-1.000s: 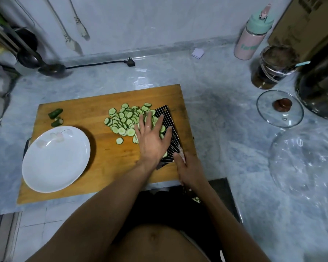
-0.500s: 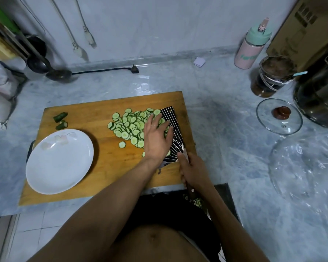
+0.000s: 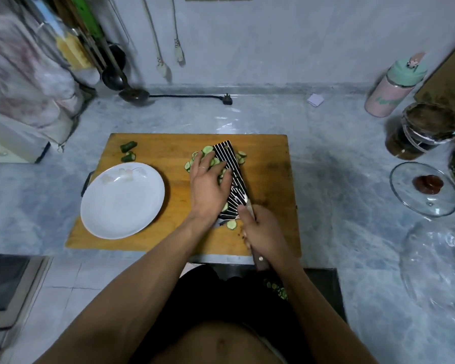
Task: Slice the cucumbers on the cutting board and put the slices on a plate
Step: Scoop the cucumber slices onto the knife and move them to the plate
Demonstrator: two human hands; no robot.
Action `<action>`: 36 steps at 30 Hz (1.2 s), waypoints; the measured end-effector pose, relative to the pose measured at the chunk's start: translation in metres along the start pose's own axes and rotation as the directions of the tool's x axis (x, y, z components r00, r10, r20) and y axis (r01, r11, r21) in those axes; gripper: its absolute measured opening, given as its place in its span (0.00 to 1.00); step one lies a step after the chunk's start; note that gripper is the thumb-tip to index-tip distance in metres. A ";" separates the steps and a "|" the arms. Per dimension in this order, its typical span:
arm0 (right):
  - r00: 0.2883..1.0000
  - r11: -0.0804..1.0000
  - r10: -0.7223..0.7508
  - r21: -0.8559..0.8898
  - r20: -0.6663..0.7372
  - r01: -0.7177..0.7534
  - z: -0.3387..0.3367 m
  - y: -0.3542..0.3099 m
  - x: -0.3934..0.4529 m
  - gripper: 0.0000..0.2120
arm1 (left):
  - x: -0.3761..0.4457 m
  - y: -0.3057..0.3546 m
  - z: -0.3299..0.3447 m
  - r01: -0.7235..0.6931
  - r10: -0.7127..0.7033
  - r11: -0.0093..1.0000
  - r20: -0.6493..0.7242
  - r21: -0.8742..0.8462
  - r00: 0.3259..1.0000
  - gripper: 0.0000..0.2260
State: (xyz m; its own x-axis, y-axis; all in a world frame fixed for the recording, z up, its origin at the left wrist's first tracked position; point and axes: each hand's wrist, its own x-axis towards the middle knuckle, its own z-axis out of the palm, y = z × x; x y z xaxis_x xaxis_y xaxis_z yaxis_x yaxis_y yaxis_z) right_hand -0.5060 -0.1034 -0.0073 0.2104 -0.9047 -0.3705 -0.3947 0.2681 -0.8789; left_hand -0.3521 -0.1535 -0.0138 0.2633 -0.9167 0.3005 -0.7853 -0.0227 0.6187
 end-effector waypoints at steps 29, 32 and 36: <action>0.986 0.894 -0.105 -0.422 0.132 0.152 0.131 -0.069 0.032 0.21 | -0.015 -0.181 -0.156 0.001 -0.008 0.982 0.036 0.186 0.999 0.10; 0.980 0.865 -0.118 -0.468 0.158 0.179 0.124 -0.070 0.031 0.20 | -0.005 -0.177 -0.159 0.116 -0.119 0.988 0.020 0.105 0.993 0.14; 0.970 0.831 -0.154 -0.506 0.189 0.231 0.119 -0.078 0.026 0.19 | 0.014 -0.172 -0.158 0.080 -0.083 0.996 0.144 0.031 0.986 0.18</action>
State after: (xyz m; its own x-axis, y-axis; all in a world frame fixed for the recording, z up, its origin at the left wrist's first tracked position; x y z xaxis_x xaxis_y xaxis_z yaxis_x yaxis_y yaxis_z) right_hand -0.3637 -0.1088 0.0154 0.4343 -0.8560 -0.2805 -0.7317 -0.1536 -0.6641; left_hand -0.1250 -0.0993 -0.0009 0.2443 -0.9595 0.1402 -0.7790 -0.1081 0.6177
